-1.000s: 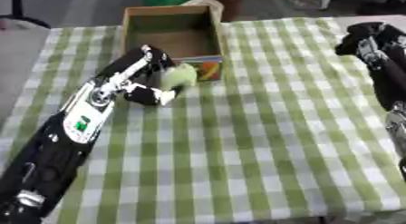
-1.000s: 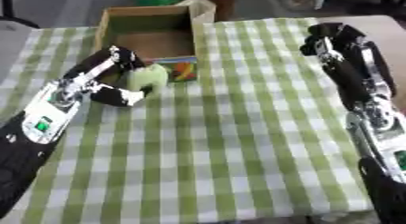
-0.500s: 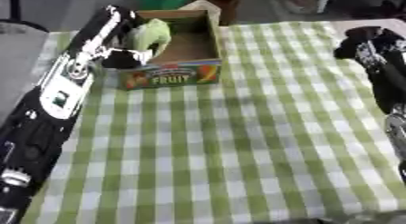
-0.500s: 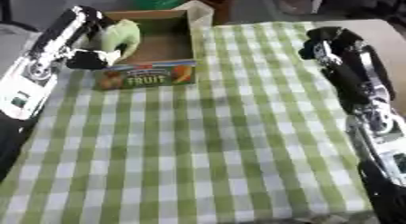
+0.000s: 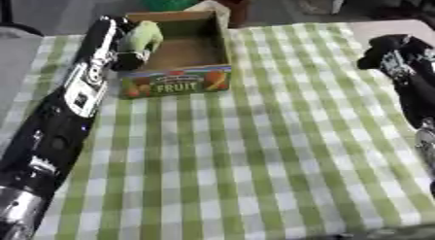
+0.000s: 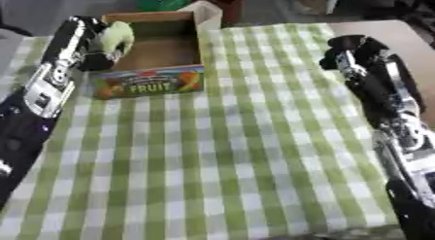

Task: Pick up objects on the table and place them in the box.

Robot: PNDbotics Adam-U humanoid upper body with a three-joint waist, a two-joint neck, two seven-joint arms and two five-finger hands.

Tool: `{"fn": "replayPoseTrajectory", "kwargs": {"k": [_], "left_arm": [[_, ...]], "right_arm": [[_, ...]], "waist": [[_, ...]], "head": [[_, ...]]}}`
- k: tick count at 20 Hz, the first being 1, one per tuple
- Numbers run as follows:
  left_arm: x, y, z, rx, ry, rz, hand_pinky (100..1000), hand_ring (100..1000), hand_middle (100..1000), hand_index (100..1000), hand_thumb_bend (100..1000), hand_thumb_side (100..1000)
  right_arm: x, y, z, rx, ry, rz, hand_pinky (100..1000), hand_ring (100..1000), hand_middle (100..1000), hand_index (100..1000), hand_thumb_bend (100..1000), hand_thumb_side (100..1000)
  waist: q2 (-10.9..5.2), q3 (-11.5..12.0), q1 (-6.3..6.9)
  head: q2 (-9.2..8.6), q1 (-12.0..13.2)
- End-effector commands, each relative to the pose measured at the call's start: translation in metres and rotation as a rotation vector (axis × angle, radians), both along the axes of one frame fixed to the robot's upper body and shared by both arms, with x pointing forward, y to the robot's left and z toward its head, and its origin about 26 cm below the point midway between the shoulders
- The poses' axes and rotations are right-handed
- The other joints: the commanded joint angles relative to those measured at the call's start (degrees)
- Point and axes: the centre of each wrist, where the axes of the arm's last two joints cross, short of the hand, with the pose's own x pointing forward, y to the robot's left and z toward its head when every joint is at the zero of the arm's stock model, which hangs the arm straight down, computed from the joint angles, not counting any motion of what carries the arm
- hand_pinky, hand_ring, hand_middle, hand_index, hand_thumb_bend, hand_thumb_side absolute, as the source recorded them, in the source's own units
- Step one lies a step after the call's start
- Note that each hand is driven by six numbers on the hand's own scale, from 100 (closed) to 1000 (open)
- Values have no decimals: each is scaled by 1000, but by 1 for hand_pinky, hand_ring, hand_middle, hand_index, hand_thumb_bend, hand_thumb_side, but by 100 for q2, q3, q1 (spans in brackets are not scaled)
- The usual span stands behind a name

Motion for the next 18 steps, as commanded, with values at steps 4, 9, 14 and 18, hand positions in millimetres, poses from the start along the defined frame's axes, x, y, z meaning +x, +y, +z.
{"fn": "replayPoseTrajectory", "kwargs": {"k": [4,9,14,18], "left_arm": [[1,2,18,-35,-108,-49,688,905,880,826,885,365],[-5,3,36,-128,-220,-111,755,959,929,841,903,384],[-23,2,67,-241,-316,-191,692,927,891,811,663,290],[-59,9,86,-399,-351,-322,647,892,862,791,496,262]], "right_arm": [[1,-2,8,-6,-22,6,656,595,538,667,100,490],[1,-3,7,-6,-18,2,656,596,539,667,100,490],[1,-4,5,-3,-12,-4,656,596,539,667,100,493],[0,-6,2,-5,-7,-16,656,596,540,667,100,494]], "waist": [[-67,-7,-9],[-79,46,-18],[-87,137,-35],[-101,252,-39]], "head": [[-67,4],[-49,-32],[-26,-66],[15,-121]]}}
